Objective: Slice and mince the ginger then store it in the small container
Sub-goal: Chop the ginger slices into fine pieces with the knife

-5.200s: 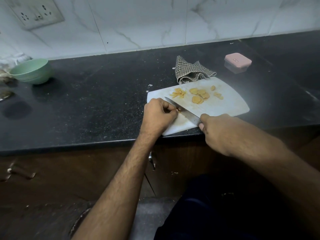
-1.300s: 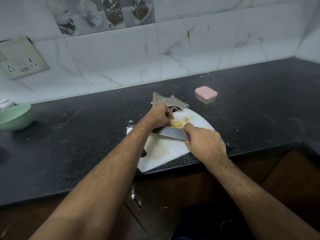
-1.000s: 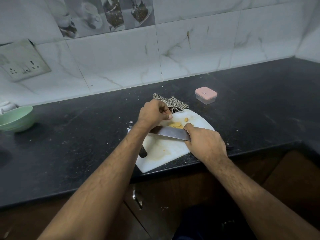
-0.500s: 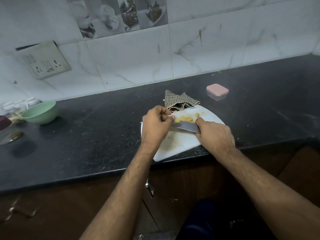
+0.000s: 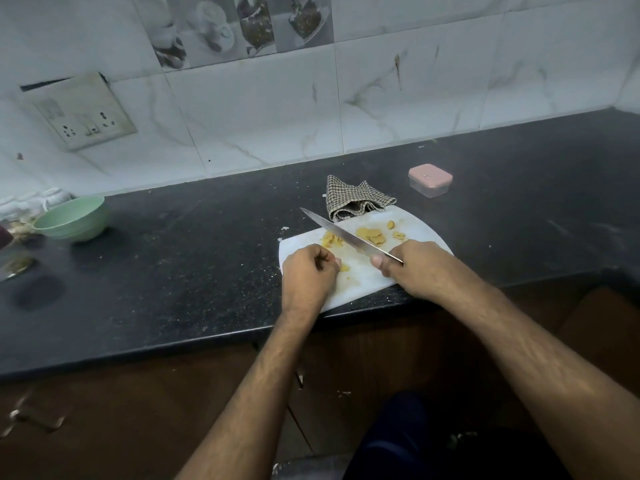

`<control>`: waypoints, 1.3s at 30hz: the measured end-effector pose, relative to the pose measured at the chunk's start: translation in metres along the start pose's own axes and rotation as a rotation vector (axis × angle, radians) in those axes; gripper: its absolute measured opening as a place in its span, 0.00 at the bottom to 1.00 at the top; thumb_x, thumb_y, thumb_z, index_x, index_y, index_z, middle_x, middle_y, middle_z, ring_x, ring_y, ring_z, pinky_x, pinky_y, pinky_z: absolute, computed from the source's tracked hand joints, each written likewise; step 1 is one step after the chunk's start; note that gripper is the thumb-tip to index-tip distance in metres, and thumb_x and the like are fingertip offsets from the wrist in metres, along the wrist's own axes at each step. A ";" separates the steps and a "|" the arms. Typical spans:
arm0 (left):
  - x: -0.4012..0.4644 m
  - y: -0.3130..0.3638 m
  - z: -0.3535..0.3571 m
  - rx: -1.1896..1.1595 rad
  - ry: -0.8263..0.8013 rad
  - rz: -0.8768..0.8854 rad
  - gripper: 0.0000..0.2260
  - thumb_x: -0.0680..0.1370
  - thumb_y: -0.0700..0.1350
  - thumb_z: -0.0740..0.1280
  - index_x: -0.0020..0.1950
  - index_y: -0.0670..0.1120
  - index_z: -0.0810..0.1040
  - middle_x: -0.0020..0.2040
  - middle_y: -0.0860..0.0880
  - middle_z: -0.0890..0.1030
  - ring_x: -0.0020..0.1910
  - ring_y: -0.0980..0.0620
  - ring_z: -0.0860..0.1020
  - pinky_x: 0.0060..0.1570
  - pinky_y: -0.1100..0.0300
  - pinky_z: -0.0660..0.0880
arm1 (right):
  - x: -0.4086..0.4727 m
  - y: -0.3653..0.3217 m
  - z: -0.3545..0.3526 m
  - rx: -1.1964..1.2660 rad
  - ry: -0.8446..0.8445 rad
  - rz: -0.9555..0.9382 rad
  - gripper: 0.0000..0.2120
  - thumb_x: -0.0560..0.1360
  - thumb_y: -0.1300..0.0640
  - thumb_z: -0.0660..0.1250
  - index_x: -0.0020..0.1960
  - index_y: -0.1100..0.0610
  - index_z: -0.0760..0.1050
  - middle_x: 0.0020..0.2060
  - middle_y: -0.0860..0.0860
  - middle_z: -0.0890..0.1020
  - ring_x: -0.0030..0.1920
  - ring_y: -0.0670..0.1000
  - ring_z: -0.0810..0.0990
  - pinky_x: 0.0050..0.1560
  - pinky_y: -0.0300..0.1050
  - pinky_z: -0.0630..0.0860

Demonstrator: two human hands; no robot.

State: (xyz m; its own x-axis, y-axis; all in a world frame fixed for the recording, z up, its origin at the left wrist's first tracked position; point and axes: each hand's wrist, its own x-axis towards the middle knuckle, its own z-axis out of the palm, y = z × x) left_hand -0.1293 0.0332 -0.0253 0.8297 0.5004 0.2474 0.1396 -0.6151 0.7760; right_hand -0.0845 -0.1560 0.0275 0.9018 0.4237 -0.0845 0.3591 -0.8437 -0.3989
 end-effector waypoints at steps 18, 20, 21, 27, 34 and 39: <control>0.000 0.000 -0.001 0.048 -0.088 -0.010 0.04 0.77 0.46 0.76 0.48 0.47 0.88 0.35 0.63 0.79 0.37 0.66 0.78 0.36 0.77 0.70 | -0.023 -0.023 -0.011 -0.332 -0.098 0.018 0.14 0.85 0.45 0.50 0.53 0.50 0.71 0.41 0.50 0.71 0.45 0.54 0.71 0.45 0.48 0.68; 0.000 0.000 -0.002 0.047 -0.087 -0.009 0.04 0.77 0.46 0.76 0.48 0.48 0.88 0.35 0.62 0.80 0.37 0.65 0.78 0.37 0.75 0.71 | -0.024 -0.025 -0.014 -0.326 -0.118 0.022 0.14 0.85 0.46 0.50 0.53 0.50 0.72 0.44 0.50 0.73 0.46 0.54 0.71 0.45 0.48 0.68; 0.000 0.000 -0.002 0.042 -0.084 -0.008 0.03 0.77 0.46 0.76 0.48 0.48 0.88 0.35 0.62 0.80 0.37 0.64 0.79 0.39 0.73 0.73 | -0.024 -0.025 -0.016 -0.332 -0.120 0.018 0.13 0.85 0.46 0.50 0.52 0.49 0.71 0.45 0.51 0.74 0.46 0.54 0.72 0.45 0.48 0.68; -0.001 -0.003 0.000 0.026 -0.076 0.001 0.03 0.76 0.46 0.76 0.44 0.48 0.88 0.36 0.57 0.84 0.36 0.61 0.80 0.42 0.69 0.74 | -0.025 -0.031 0.007 -0.365 -0.087 -0.034 0.04 0.85 0.52 0.53 0.53 0.48 0.65 0.39 0.50 0.72 0.37 0.49 0.71 0.40 0.49 0.71; 0.000 -0.004 -0.003 0.025 -0.099 0.013 0.03 0.77 0.44 0.75 0.45 0.47 0.88 0.36 0.60 0.82 0.35 0.70 0.78 0.37 0.79 0.69 | -0.024 -0.034 -0.006 -0.394 -0.118 -0.005 0.10 0.85 0.49 0.50 0.59 0.48 0.69 0.37 0.49 0.68 0.39 0.52 0.70 0.44 0.50 0.71; 0.001 -0.006 -0.003 0.014 -0.092 -0.008 0.03 0.76 0.43 0.75 0.43 0.47 0.88 0.35 0.61 0.81 0.34 0.71 0.77 0.35 0.79 0.70 | -0.029 -0.043 -0.002 -0.395 -0.145 0.000 0.03 0.85 0.53 0.53 0.52 0.48 0.61 0.38 0.50 0.69 0.37 0.50 0.69 0.43 0.49 0.71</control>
State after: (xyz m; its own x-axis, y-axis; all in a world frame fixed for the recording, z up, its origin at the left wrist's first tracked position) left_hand -0.1310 0.0391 -0.0283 0.8744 0.4480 0.1862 0.1535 -0.6196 0.7697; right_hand -0.1257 -0.1321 0.0489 0.8691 0.4416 -0.2231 0.4488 -0.8934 -0.0201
